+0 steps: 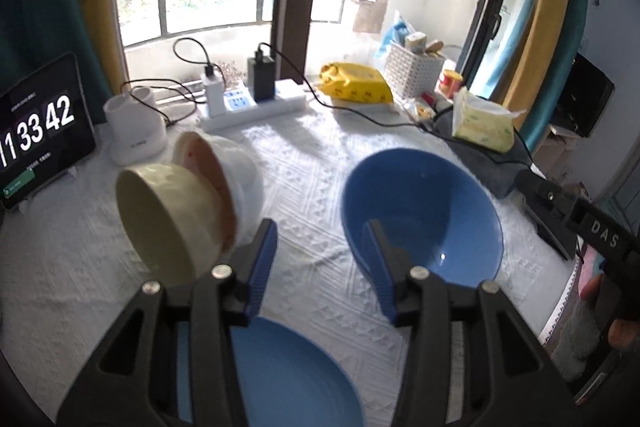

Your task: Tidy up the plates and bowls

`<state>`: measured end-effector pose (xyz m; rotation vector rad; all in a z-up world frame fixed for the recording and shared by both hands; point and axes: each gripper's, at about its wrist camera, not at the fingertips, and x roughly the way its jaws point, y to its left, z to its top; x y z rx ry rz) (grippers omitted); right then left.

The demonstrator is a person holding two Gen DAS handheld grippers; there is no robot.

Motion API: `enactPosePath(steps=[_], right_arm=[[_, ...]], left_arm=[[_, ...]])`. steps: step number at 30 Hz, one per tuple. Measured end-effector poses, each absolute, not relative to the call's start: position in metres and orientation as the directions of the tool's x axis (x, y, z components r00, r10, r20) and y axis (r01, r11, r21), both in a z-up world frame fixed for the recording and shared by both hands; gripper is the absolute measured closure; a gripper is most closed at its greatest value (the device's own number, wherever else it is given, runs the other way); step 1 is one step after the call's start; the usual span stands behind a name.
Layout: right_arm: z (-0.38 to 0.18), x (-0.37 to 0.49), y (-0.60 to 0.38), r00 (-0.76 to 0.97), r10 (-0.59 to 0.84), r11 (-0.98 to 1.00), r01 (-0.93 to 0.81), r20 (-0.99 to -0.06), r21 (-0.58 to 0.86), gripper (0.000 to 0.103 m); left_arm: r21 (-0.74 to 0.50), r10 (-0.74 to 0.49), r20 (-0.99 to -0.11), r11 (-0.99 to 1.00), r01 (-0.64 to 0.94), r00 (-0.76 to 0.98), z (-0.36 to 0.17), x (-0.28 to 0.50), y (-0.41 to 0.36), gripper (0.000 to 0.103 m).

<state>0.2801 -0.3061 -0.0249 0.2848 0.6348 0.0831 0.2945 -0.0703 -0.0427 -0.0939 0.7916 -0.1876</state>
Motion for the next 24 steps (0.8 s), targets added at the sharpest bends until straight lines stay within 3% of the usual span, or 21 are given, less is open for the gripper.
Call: enactPosePath(steps=[24], right_arm=[[-0.002,0.293,-0.212,0.791,0.264,0.963,-0.186,-0.552,0.194,0.066]], left_arm=[[-0.152,-0.117,-0.636,0.988,0.025,0.763,-0.026,0.284,0.006,0.056]])
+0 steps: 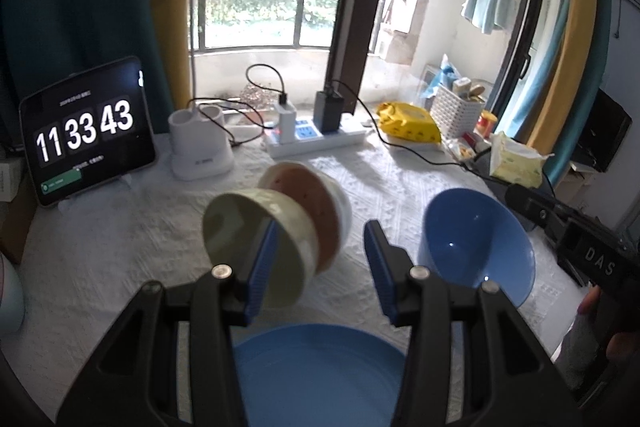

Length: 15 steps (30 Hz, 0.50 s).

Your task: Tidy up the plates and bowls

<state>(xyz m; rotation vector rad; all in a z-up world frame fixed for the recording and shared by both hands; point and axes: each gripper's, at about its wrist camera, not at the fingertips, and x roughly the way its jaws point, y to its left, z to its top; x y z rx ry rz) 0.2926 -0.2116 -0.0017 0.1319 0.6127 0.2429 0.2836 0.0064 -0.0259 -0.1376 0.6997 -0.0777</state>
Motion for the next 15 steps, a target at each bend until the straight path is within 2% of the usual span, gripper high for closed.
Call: enactPosePath(steps=[15], right_arm=[[-0.003,0.299,-0.164,0.759,0.319,0.947,-0.273,-0.567,0.167,0.066]], left_arm=[[-0.162,-0.062,-0.628,0.985,-0.053,0.776,-0.03,0.28,0.053,0.056]])
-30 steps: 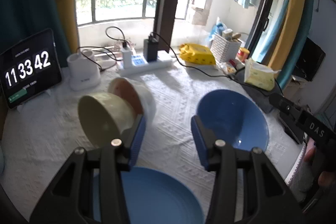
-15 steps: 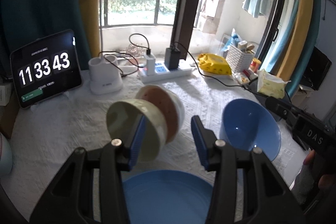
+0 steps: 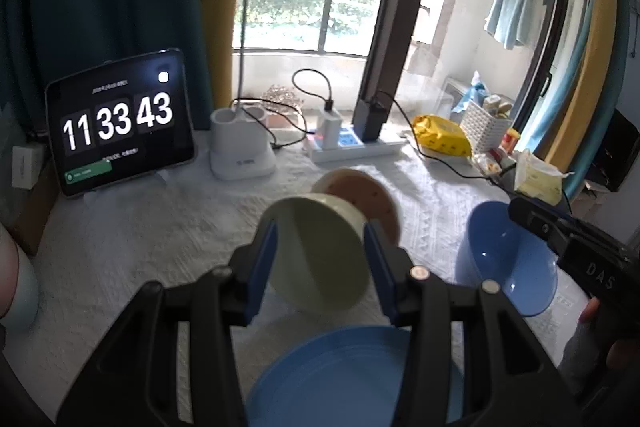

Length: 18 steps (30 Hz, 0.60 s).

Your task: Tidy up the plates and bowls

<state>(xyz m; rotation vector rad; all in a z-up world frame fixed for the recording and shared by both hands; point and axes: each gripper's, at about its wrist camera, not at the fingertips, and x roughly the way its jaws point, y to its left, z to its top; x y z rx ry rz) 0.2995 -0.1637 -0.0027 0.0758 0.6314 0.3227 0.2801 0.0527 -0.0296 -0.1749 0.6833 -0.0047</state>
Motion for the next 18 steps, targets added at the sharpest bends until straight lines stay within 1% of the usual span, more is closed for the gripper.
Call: enactPosePath(steps=[11,18], right_arm=[[-0.009,0.307,-0.136,0.732,0.341,0.938,-0.305,-0.589,0.164,0.066],[-0.014,0.306,-0.107,0.705,0.369,0.923,-0.356,-0.606,0.149,0.066]], left_arm=[[-0.179,-0.042,-0.64,0.979,-0.095,0.767,-0.043,0.278,0.084,0.056],[-0.186,-0.026,-0.659,0.974,-0.129,0.751,-0.057,0.279,0.107,0.056]])
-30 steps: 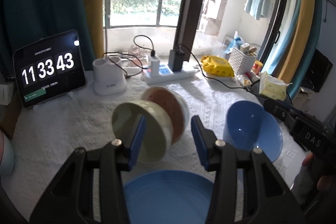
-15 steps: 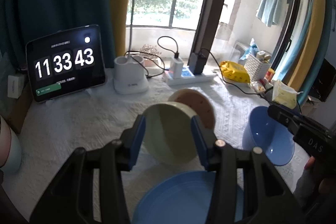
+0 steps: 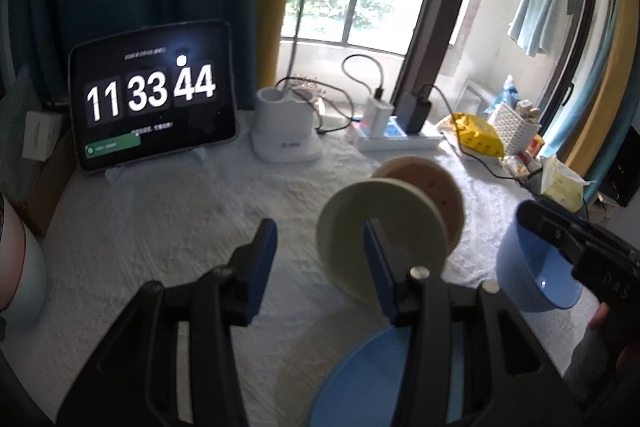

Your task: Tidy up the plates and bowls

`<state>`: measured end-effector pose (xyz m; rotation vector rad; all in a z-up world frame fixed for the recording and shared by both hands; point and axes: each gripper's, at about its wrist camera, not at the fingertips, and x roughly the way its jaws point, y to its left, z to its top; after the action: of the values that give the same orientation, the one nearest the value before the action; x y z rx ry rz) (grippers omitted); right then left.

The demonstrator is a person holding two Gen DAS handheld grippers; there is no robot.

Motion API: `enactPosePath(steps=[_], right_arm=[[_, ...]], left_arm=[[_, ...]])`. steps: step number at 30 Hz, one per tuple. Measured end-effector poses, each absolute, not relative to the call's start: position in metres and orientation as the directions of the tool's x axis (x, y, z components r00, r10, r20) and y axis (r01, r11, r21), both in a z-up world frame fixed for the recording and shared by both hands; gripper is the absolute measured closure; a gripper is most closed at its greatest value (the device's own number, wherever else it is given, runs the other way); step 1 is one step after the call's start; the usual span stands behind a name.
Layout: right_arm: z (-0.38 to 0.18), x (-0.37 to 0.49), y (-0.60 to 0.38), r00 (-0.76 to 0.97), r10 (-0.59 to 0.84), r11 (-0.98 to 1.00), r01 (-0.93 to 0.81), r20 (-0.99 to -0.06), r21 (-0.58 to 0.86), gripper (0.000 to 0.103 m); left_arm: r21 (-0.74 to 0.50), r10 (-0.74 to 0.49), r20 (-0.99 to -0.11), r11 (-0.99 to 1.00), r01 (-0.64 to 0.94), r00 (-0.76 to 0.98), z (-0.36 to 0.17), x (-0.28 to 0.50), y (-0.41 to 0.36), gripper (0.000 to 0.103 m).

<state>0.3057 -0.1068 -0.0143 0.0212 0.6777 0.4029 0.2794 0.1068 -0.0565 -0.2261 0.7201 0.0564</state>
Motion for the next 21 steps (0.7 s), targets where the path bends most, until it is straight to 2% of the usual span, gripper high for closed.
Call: enactPosePath(steps=[13,17,21], right_arm=[[-0.039,0.306,-0.062,0.636,0.397,0.895,-0.43,-0.662,0.123,0.066],[-0.047,0.309,-0.056,0.622,0.392,0.894,-0.431,-0.677,0.122,0.065],[-0.055,0.314,-0.052,0.611,0.386,0.897,-0.423,-0.691,0.128,0.065]], left_arm=[[-0.207,-0.082,-0.68,0.975,-0.084,0.729,-0.085,0.3,0.13,0.056],[-0.212,-0.109,-0.693,0.976,-0.057,0.713,-0.096,0.313,0.131,0.04],[-0.223,-0.124,-0.708,0.973,-0.053,0.695,-0.107,0.326,0.135,0.038]])
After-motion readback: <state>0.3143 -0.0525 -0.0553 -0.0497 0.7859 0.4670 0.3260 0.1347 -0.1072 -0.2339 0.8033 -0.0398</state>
